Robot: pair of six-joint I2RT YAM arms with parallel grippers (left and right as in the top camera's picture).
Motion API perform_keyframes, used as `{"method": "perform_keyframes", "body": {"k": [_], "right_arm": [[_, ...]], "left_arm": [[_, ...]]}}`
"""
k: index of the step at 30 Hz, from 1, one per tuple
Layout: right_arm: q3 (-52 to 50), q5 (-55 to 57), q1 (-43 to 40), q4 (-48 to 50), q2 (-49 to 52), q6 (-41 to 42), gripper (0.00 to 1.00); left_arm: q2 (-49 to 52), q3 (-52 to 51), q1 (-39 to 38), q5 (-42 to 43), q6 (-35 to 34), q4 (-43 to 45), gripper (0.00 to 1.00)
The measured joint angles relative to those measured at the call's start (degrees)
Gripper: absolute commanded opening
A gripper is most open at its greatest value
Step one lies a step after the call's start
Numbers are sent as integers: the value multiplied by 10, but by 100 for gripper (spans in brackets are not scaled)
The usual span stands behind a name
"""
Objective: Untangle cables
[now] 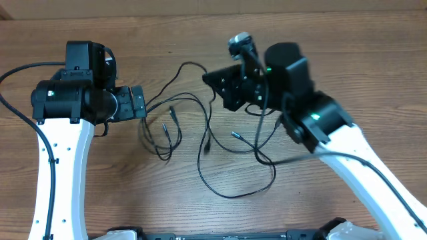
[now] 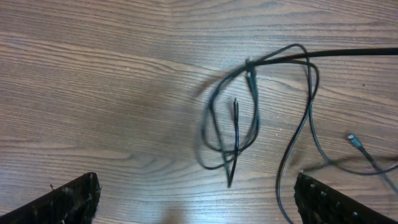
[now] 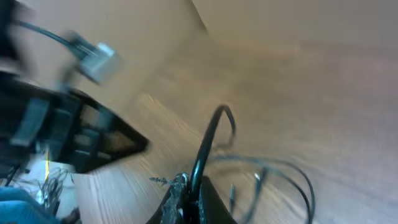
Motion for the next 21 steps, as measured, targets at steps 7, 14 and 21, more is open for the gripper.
{"method": "perform_keyframes", "body": {"k": [7,14,21], "right_arm": [[55,5,0,-4,-87,-1,4],[96,58,0,35,-155,-2,4],[128,75,0,98,-189,-3,4]], "left_arm": [[0,0,0,0,0,0,100],[0,0,0,0,0,0,100],[0,0,0,0,0,0,100]]}}
